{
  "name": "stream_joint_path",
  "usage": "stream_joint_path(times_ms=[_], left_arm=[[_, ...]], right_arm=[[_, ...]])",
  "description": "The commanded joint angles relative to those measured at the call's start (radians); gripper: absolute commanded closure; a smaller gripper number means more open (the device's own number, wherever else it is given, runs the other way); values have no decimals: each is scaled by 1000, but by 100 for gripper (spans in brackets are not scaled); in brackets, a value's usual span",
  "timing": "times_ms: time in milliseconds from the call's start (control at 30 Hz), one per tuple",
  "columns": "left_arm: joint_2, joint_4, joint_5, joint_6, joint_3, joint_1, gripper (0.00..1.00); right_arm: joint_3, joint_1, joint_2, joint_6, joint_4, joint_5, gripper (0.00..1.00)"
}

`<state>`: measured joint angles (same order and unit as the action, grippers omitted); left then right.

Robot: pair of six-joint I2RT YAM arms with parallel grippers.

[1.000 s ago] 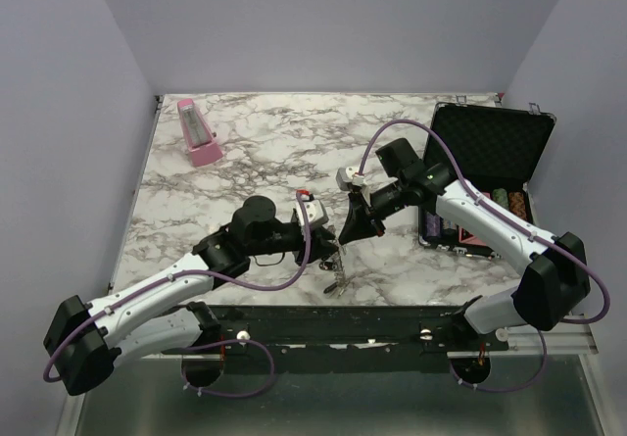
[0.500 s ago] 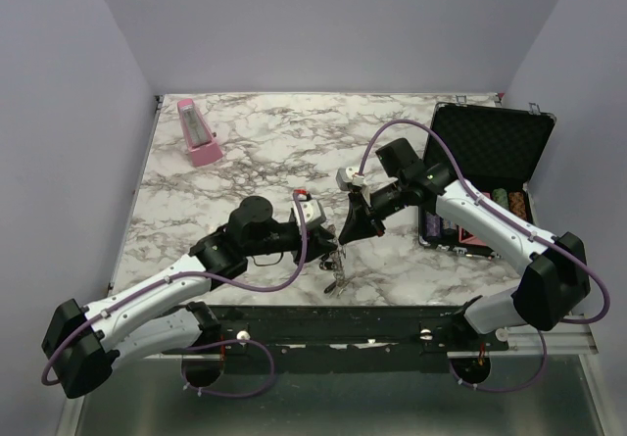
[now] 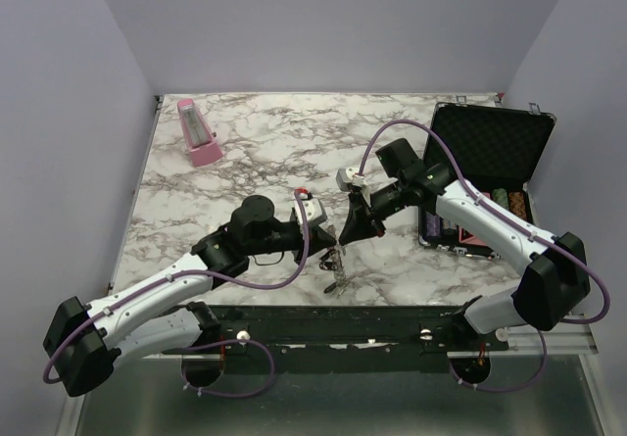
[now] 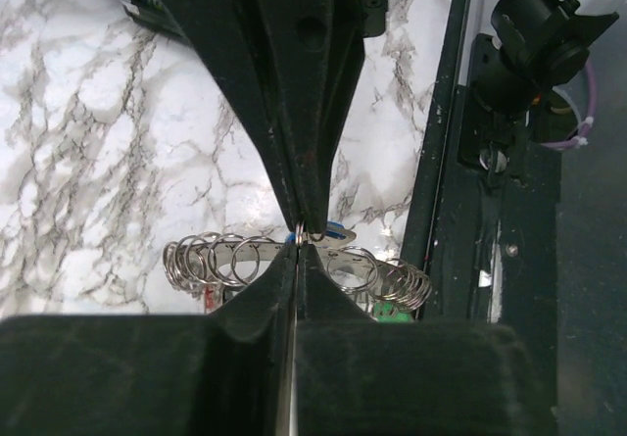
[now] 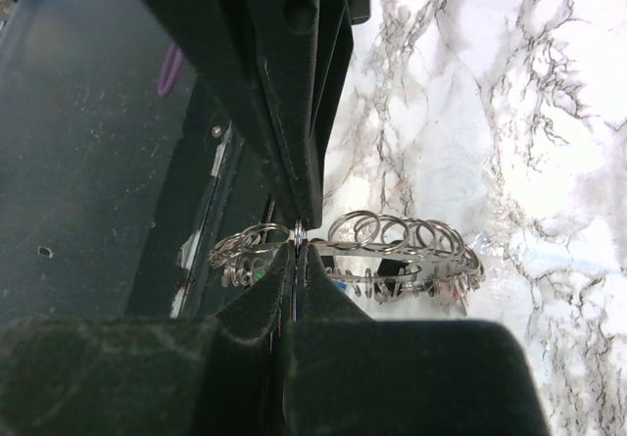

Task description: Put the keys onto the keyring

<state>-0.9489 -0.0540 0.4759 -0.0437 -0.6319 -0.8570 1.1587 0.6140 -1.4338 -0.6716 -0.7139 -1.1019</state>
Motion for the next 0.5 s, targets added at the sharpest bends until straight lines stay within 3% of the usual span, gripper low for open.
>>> stream_joint_path(times_ms=[0, 233, 367, 467], left_arm=[[-11, -3, 6, -2, -32, 6, 100], [15, -47, -31, -57, 0, 6, 100], [102, -234, -78, -169, 113, 6, 100], [151, -386, -98, -258, 198, 6, 100]], right_arm=[[22, 3, -2, -8, -18, -47, 97], [24, 4, -5, 0, -12, -58, 93], [19, 3, -10, 10, -6, -78, 77], [19, 4, -16, 17, -7, -101, 71]])
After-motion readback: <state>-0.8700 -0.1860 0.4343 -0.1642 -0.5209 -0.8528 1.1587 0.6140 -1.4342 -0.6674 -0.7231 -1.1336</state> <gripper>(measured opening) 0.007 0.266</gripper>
